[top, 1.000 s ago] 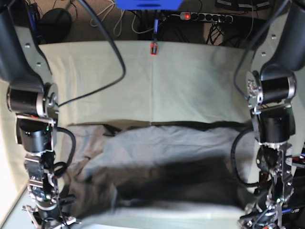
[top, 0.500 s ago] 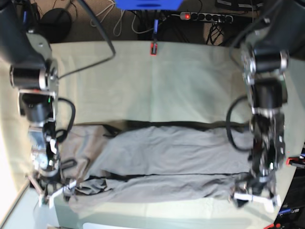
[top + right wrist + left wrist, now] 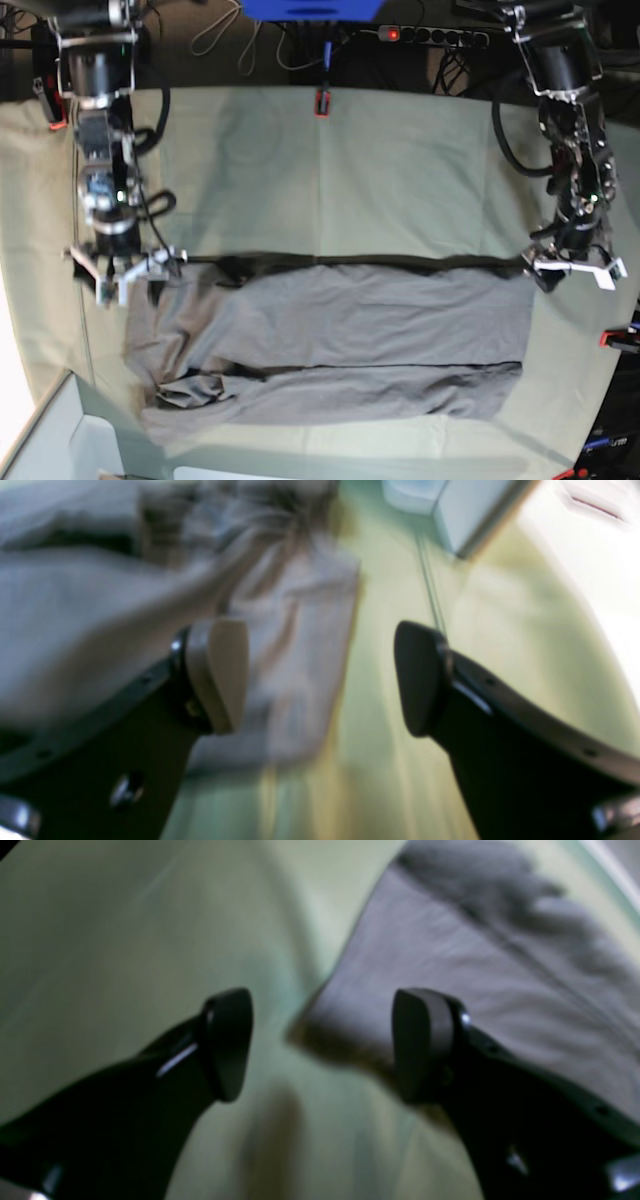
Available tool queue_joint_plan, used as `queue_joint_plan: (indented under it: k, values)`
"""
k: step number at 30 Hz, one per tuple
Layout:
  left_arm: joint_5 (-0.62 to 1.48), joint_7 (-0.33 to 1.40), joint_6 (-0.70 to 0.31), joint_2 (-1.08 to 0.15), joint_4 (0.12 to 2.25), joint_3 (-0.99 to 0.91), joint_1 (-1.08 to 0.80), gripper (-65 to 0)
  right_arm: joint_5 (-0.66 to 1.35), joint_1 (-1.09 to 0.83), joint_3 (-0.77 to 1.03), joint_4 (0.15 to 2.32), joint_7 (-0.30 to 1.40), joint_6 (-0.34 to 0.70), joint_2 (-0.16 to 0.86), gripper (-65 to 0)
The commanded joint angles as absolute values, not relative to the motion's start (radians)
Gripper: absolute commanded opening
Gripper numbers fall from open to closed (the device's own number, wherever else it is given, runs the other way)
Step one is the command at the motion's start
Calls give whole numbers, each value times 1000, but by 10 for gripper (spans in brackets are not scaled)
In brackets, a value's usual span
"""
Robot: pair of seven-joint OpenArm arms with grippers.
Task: Layout the t-shirt on the table in an organized manner, then fold the t-shirt properly
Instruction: 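Lay the t-shirt flat on the table and open both grippers, then lower both grippers and grasp the t-shirt's edge at both ends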
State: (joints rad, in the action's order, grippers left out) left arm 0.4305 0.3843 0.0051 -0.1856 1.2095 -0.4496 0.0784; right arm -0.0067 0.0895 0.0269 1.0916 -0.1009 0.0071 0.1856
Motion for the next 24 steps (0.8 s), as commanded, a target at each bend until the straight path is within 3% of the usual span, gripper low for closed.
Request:
queue_joint_plan:
  k: [1, 11, 24]
  values:
    - [435, 366, -5, -196, 1210, -447, 101, -227, -4, 84, 31, 1132, -134, 7, 196, -191]
    - [435, 364, -5, -193, 941, -449, 232, -227, -2, -171, 70, 1300, -134, 7, 140, -191]
    - [427, 364, -5, -188, 757, -447, 386, -227, -2, -214, 94, 1300, -134, 7, 147, -191]
